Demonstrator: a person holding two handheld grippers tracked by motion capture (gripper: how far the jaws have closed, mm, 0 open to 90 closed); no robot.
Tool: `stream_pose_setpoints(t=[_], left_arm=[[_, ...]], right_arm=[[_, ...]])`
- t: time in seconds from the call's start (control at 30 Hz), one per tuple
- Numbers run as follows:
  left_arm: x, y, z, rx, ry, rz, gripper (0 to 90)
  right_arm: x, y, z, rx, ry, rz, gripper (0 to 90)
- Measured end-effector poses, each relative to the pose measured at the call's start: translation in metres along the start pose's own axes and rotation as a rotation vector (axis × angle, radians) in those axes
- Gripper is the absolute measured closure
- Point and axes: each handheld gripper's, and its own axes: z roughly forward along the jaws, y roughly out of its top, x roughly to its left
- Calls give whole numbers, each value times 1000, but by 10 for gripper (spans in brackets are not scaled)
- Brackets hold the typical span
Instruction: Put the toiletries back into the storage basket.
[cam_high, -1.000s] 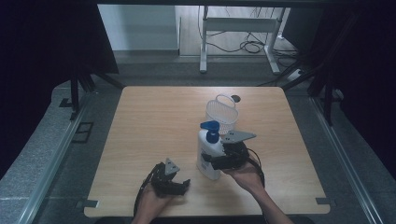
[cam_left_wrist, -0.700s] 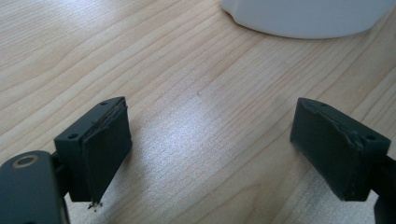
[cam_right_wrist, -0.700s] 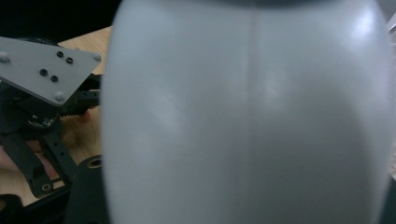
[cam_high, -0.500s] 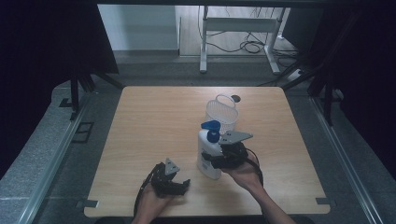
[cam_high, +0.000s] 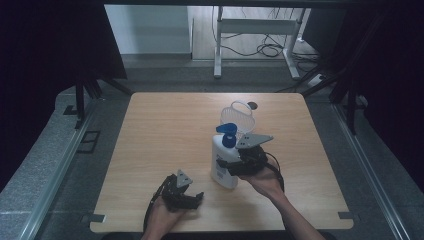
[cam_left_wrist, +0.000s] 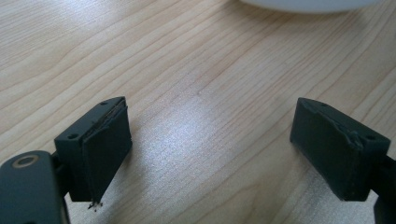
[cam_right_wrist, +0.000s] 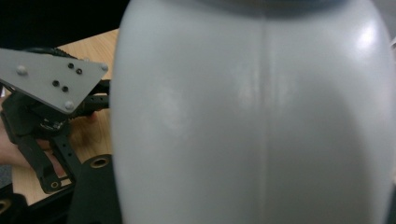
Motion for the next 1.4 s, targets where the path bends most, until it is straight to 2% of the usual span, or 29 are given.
stream_pose_setpoints(t=[0.43,0.63,1.23,1.4], left_arm=[[0,0,0,1,2,3,118],[0,0,0,1,1,3,118],[0,0,0,1,1,1,118],[0,0,0,1,1,1,118]], right_arm=[[-15,20,-7,4,33,-43,368],[-24,28,-10,-12,51,-40,368],[-52,51,-20,-23,45,-41,369],[-59,58,-23,-28,50,-59,369]])
